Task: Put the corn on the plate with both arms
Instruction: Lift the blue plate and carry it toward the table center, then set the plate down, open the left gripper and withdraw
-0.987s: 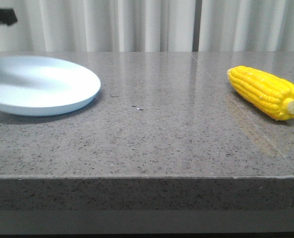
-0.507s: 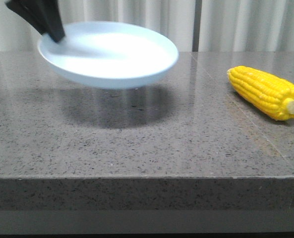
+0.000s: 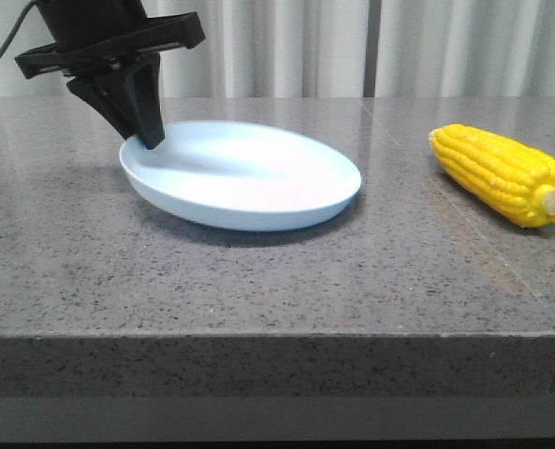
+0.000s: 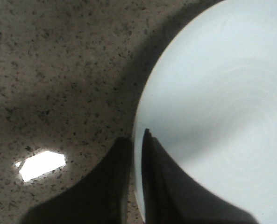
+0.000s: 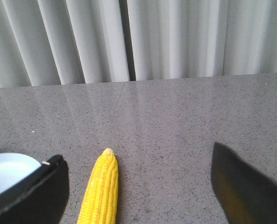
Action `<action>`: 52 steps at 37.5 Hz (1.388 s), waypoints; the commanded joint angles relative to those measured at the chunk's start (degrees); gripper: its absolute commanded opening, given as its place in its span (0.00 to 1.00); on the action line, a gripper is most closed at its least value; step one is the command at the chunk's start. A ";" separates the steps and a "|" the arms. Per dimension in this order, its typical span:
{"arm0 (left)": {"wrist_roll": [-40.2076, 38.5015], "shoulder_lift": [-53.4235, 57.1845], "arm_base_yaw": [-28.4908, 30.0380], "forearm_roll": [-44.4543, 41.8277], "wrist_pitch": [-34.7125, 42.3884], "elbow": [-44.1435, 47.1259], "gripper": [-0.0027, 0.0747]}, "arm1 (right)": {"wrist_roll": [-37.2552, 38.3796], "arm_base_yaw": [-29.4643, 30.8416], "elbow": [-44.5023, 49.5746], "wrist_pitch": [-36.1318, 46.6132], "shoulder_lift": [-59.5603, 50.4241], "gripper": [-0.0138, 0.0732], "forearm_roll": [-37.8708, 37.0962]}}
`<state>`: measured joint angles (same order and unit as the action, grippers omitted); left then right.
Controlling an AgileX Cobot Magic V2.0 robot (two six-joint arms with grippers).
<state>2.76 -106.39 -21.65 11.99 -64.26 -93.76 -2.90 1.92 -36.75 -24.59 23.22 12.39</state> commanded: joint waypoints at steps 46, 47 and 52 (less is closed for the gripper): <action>-20.85 60.11 -0.24 -27.21 26.80 48.35 0.01 | -0.41 0.30 -1.82 4.37 0.77 0.90 0.04; -20.85 61.97 -0.24 -27.21 27.63 49.95 0.01 | -0.41 0.30 -1.82 4.37 0.77 0.90 0.04; -20.85 71.29 -0.24 -27.21 32.00 56.59 0.01 | -0.41 0.30 -1.82 4.37 0.77 0.90 0.04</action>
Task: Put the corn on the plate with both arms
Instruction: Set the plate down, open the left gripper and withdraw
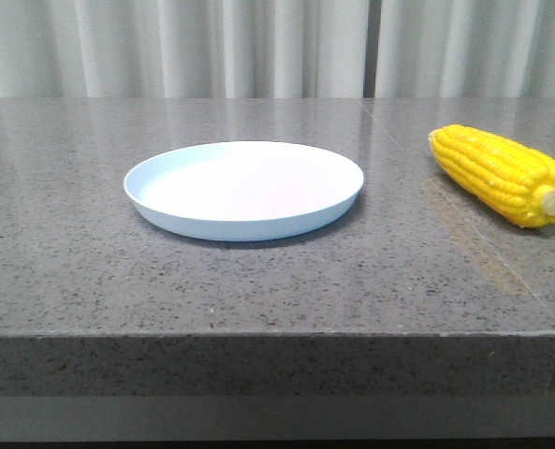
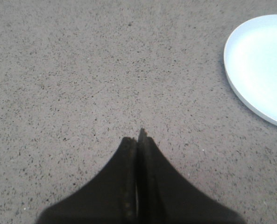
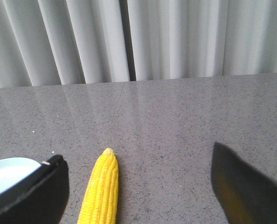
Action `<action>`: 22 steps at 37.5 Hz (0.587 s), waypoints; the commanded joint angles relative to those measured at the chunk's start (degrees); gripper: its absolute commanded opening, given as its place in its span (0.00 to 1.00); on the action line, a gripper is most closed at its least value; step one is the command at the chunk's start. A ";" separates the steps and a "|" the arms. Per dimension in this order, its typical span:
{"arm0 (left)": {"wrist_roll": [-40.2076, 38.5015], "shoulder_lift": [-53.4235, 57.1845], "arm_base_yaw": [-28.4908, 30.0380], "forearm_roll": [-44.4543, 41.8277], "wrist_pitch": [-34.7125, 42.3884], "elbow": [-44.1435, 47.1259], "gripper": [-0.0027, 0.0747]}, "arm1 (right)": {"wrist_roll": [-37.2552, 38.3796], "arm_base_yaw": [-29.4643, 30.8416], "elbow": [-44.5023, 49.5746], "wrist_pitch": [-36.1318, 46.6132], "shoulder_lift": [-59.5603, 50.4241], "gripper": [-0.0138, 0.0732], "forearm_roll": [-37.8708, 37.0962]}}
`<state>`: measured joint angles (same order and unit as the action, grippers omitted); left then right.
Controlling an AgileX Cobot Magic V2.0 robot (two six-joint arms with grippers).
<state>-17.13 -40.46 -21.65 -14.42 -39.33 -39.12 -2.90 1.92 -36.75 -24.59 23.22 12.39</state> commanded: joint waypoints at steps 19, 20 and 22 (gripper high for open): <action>-0.84 35.55 -0.24 -1.07 11.21 13.77 0.01 | -0.41 0.30 -1.82 4.00 0.77 0.90 0.11; -0.84 36.11 -0.24 -1.07 11.21 13.90 0.01 | -0.41 0.30 -1.82 3.80 0.77 0.90 0.33; -0.84 37.05 -0.24 -1.07 11.21 14.12 0.01 | -0.41 0.30 -1.82 3.06 0.77 0.90 1.43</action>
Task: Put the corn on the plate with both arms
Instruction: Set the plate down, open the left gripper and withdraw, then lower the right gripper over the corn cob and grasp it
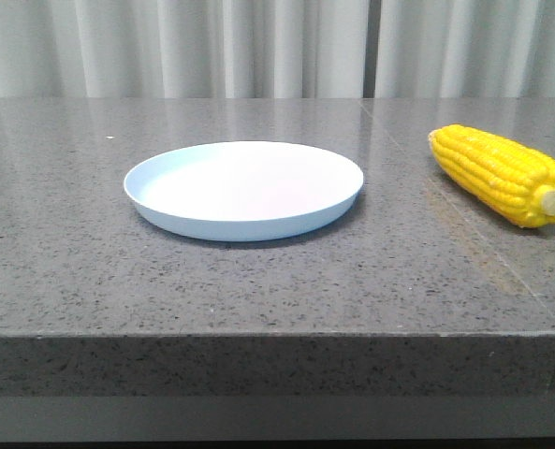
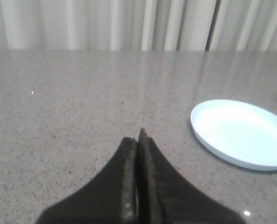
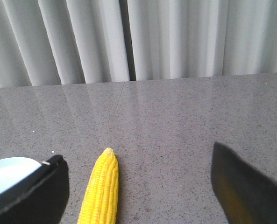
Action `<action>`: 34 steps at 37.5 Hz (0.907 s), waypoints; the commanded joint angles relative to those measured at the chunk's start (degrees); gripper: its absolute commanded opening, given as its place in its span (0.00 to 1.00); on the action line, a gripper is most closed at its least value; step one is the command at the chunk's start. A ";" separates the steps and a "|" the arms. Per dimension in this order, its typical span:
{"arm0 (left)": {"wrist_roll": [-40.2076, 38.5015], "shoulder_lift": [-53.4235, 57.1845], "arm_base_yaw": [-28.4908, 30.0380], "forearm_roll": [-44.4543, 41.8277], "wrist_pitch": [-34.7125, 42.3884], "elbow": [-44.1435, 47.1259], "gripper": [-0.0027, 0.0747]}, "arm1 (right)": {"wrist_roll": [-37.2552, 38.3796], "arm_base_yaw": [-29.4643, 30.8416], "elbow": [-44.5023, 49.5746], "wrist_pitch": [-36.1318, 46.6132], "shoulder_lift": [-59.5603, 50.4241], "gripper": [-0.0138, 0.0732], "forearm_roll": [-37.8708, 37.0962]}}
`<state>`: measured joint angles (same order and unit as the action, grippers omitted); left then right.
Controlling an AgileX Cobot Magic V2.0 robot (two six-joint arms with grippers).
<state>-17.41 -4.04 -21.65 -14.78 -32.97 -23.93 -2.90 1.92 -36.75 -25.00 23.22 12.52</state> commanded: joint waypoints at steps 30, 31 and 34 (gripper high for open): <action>-0.57 0.75 -0.24 -0.71 4.97 -1.06 0.01 | -0.69 -10.68 -24.03 -10.19 49.99 0.90 3.68; -0.57 0.75 -0.24 -0.71 4.97 -1.06 0.01 | -0.69 -10.99 -24.55 -10.48 51.41 0.90 3.68; -0.57 0.75 -0.24 -0.71 4.97 -1.06 0.01 | -0.69 -11.59 -26.13 -10.96 54.61 0.90 3.68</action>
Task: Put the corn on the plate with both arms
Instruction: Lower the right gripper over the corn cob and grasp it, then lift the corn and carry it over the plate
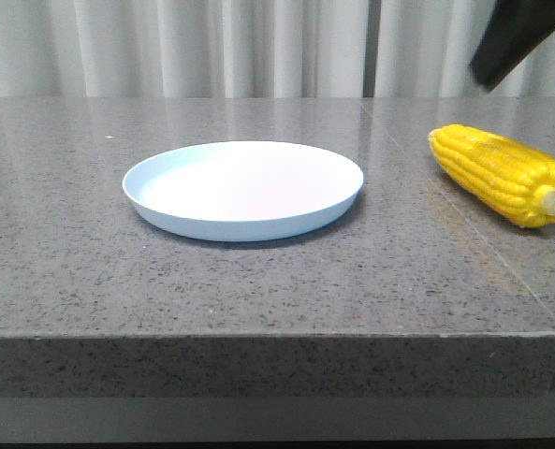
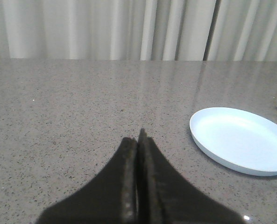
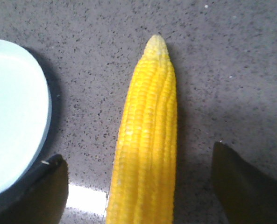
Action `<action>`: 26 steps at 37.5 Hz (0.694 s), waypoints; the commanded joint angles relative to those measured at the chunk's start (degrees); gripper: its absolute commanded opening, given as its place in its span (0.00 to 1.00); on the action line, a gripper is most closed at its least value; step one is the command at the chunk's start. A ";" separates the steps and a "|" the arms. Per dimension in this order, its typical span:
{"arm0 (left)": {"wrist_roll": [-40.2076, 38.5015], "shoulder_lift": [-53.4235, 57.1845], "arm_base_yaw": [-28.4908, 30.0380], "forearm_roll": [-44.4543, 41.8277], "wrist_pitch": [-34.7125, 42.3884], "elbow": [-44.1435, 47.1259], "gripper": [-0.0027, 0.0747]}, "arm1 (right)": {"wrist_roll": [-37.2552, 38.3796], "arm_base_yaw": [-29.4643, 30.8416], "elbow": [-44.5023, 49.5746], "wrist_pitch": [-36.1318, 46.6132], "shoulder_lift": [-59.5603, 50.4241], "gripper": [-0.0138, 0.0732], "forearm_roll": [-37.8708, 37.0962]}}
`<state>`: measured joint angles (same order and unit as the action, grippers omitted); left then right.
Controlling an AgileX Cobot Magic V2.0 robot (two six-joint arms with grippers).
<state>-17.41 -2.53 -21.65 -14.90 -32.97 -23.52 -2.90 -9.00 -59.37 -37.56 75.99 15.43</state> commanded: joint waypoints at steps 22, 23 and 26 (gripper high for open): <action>-0.57 -0.76 -0.24 -0.58 4.97 -1.48 0.01 | -0.64 -0.74 -9.19 -3.95 10.22 0.41 0.82; -0.57 -0.76 -0.24 -0.58 4.97 -1.48 0.01 | -0.64 -0.74 -10.09 -3.88 9.82 0.43 1.26; -0.57 -0.76 -0.24 -0.58 4.97 -1.48 0.01 | -0.64 -1.86 -14.13 -5.78 9.04 0.44 2.60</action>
<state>-17.41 -2.53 -21.65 -14.94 -32.97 -23.52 -2.90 -10.08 -68.90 -44.38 88.43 16.00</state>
